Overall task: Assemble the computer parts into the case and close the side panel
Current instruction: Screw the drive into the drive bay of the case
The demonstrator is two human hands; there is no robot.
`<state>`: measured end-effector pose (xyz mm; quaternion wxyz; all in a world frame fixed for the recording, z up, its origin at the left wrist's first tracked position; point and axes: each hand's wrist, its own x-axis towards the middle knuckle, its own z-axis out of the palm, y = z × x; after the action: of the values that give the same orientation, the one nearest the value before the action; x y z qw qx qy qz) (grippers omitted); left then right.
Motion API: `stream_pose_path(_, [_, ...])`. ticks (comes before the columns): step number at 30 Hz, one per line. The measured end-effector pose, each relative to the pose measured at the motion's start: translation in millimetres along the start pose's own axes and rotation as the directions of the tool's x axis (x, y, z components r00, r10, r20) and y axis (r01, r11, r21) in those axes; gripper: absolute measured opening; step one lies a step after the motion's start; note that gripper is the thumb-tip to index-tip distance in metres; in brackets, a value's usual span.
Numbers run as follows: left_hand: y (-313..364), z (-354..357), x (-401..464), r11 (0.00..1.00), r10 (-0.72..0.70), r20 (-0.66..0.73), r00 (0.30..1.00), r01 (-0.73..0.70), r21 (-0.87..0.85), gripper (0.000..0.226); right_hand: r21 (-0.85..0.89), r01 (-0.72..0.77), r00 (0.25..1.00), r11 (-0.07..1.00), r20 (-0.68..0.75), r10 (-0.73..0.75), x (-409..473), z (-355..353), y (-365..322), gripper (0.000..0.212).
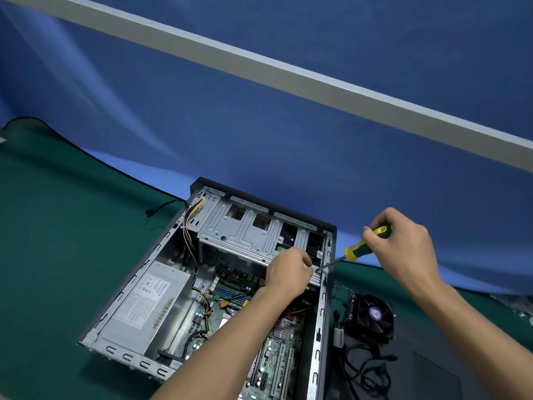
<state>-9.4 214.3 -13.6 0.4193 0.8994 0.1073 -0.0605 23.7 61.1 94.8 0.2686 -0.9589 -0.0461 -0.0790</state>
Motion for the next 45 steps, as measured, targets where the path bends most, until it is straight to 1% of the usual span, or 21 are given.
stream_pose_path(2, [-2.1, 1.4, 1.8, 0.968, 0.144, 0.054, 0.988, -0.151, 0.198, 0.02, -0.011, 0.001, 1.0, 1.0, 0.003, -0.001, -0.3, 0.6, -1.1, 0.018])
stream_pose_path(4, [-1.7, 0.7, 1.9, 0.875, 0.244, 0.147, 0.959, -0.283, 0.394, 0.024, -0.018, 0.001, 1.0, 1.0, 0.002, -0.001, -0.7, 1.2, -1.6, 0.019])
stream_pose_path(6, [1.3, -1.8, 3.3, 0.779, 0.3, 0.211, 0.93, -0.367, 0.508, 0.023, -0.017, -0.004, 1.0, 1.0, -0.001, 0.004, -1.1, 1.2, -1.5, 0.019])
stream_pose_path(11, [13.0, -10.6, 8.0, 0.598, 0.373, 0.323, 0.87, -0.491, 0.633, 0.022, -0.011, -0.033, 0.999, 0.999, -0.005, 0.033, -3.8, -1.4, 2.3, 0.018])
stream_pose_path(14, [13.5, -9.5, 7.0, 0.542, 0.396, 0.348, 0.85, -0.522, 0.659, 0.021, -0.006, -0.048, 0.999, 0.999, -0.007, 0.048, -6.6, -2.4, 5.8, 0.018])
stream_pose_path(19, [9.1, -3.5, 2.8, 0.544, 0.409, 0.363, 0.837, -0.543, 0.64, 0.021, 0.019, -0.069, 0.998, 0.997, -0.004, 0.07, -9.1, -3.4, 11.2, 0.018])
stream_pose_path(22, [8.0, -3.9, 5.1, 0.578, 0.401, 0.349, 0.847, -0.53, 0.621, 0.018, 0.028, -0.071, 0.997, 0.997, -0.006, 0.071, -10.3, -3.5, 12.2, 0.018])
stream_pose_path(24, [7.2, -4.3, 9.9, 0.648, 0.375, 0.316, 0.872, -0.49, 0.583, 0.014, 0.03, -0.07, 0.997, 0.997, -0.013, 0.07, -11.3, -3.5, 12.6, 0.018])
stream_pose_path(26, [6.1, -5.0, 16.9, 0.752, 0.318, 0.29, 0.902, -0.427, 0.502, 0.016, 0.033, -0.069, 0.997, 0.997, -0.016, 0.069, -12.7, -3.8, 13.4, 0.018])
stream_pose_path(28, [5.5, -7.0, 24.0, 0.835, 0.249, 0.304, 0.919, -0.363, 0.414, 0.017, 0.031, -0.07, 0.997, 0.997, -0.011, 0.07, -14.0, -4.2, 14.6, 0.018])
stream_pose_path(30, [7.1, -8.9, 29.3, 0.876, 0.195, 0.335, 0.922, -0.317, 0.363, 0.016, 0.027, -0.076, 0.997, 0.997, -0.009, 0.076, -14.7, -4.6, 15.9, 0.018])
stream_pose_path(33, [12.2, -10.8, 34.4, 0.897, 0.136, 0.373, 0.918, -0.274, 0.346, 0.016, 0.02, -0.084, 0.996, 0.996, -0.009, 0.084, -15.9, -4.5, 17.1, 0.018])
stream_pose_path(35, [15.7, -11.0, 35.4, 0.88, 0.12, 0.398, 0.91, -0.283, 0.381, 0.015, 0.017, -0.089, 0.996, 0.996, -0.007, 0.089, -17.2, -4.3, 18.2, 0.019])
stream_pose_path(36, [17.6, -10.6, 34.9, 0.853, 0.13, 0.404, 0.906, -0.31, 0.42, 0.017, 0.016, -0.092, 0.996, 0.996, -0.008, 0.092, -17.8, -4.3, 19.1, 0.019])
stream_pose_path(38, [21.1, -8.5, 31.3, 0.777, 0.178, 0.4, 0.899, -0.378, 0.504, 0.023, 0.014, -0.096, 0.995, 0.995, -0.01, 0.096, -18.7, -4.7, 21.1, 0.019])
stream_pose_path(41, [22.5, -5.1, 24.5, 0.673, 0.253, 0.388, 0.886, -0.449, 0.588, 0.016, 0.016, -0.1, 0.995, 0.995, -0.013, 0.101, -19.7, -6.0, 24.0, 0.018])
stream_pose_path(43, [21.5, -4.2, 21.0, 0.653, 0.271, 0.374, 0.887, -0.455, 0.606, 0.018, 0.009, -0.096, 0.995, 0.995, -0.008, 0.096, -20.6, -7.3, 25.1, 0.019])
stream_pose_path(45, [20.5, -5.8, 18.3, 0.66, 0.28, 0.372, 0.885, -0.459, 0.595, 0.017, -0.003, -0.088, 0.996, 0.996, 0.001, 0.088, -21.1, -7.8, 25.6, 0.019])
